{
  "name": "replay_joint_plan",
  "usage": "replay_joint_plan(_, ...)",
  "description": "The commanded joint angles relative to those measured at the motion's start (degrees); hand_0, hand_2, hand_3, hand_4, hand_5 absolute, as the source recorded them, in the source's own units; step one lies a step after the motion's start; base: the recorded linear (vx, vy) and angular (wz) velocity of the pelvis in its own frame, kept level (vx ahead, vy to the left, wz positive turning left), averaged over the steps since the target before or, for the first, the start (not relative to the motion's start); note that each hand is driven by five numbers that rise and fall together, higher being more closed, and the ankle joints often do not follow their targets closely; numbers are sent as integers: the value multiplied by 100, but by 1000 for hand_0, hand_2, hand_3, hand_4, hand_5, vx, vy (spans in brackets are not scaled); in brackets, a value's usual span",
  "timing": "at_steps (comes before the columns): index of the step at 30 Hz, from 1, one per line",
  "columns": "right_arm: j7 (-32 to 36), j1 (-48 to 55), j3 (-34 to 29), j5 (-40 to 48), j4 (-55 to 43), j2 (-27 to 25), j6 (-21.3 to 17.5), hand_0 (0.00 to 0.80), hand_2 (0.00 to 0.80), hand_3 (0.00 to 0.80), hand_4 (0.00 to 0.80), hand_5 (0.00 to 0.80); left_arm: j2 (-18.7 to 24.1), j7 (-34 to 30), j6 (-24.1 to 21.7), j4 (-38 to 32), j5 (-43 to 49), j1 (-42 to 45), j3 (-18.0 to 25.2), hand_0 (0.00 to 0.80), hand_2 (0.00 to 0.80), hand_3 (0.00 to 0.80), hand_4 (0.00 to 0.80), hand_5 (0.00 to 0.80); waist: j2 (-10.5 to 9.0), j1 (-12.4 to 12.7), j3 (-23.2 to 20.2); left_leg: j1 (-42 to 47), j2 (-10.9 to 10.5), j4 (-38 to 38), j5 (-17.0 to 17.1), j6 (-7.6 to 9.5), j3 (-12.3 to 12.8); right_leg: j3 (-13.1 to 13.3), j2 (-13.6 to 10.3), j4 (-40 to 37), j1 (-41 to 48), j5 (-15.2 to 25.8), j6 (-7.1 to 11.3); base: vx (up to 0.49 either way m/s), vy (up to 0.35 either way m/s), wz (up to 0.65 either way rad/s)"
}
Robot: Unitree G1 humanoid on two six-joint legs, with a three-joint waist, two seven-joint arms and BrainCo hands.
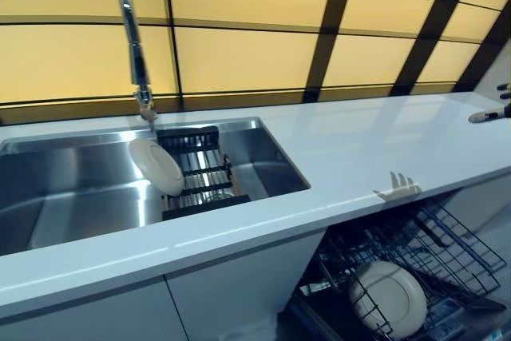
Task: Take plates into dishwasher
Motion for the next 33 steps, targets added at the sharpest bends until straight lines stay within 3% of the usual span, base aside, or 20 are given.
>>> replay_joint_plan(1, -769, -882, 321, 400, 220, 82, -423, 0, 0, 0, 0, 0, 279, 65, -213, 171, -83, -107, -151, 0, 0, 0, 0, 0, -270, 159, -102, 27, -67, -6, -204, 89, -473, -216, -340, 36, 170, 32, 555, -10, -11, 13)
replay_joint_plan(7, -971, -1122, 511, 733, -224, 692, -649, 0, 0, 0, 0, 0, 263, 19, -90, -34, -5, -134, -162, 0, 0, 0, 0, 0, -230, 331, -107, 10, -91, -6, -180, 75, -582, -337, -381, 33, 206, 18, 554, 2, 2, 9)
replay_joint_plan(11, -1172, -977, 443, 509, -572, 1264, -696, 0, 0, 0, 0, 0, 236, -40, -10, -89, 22, -192, -187, 0, 0, 0, 0, 0, -191, 448, -96, 7, -121, -6, -182, 84, -653, -441, -413, 25, 248, 3, 550, 7, 4, 10)
replay_joint_plan(22, -1219, -1336, 836, -100, -477, 2466, -392, 0, 0, 0, 0, 0, 185, -155, 166, -103, -42, -351, -284, 0, 0, 0, 0, 0, -106, 766, -26, -50, -220, -6, -172, 92, -851, -725, -508, 12, 345, -45, 537, -1, 32, 19)
replay_joint_plan(26, -733, -1693, 1333, -1198, -411, 2664, -1167, 0, 0, 0, 0, 0, 144, -188, 153, -119, -57, -349, -299, 0, 0, 0, 0, 0, -112, 910, -19, -94, -246, -6, -148, 89, -939, -852, -544, 12, 370, -47, 546, -5, 40, 14)
replay_joint_plan(27, -580, -1801, 1497, -1754, -418, 2636, -1654, 0, 0, 0, 0, 0, 144, -192, 170, -144, -28, -331, -280, 0, 0, 0, 0, 0, -119, 944, -27, -102, -251, -6, -146, 90, -963, -878, -552, 12, 377, -49, 556, 6, 22, 16)
replay_joint_plan(33, -651, -2503, 2431, -3688, -1000, 2239, -2945, 0, 0, 0, 0, 0, 214, -109, 295, -340, 53, -195, -222, 0, 0, 0, 0, 0, -246, 1104, -70, -169, -249, -6, -124, 101, -1088, -1001, -562, 12, 391, -46, 626, 8, -19, 12)
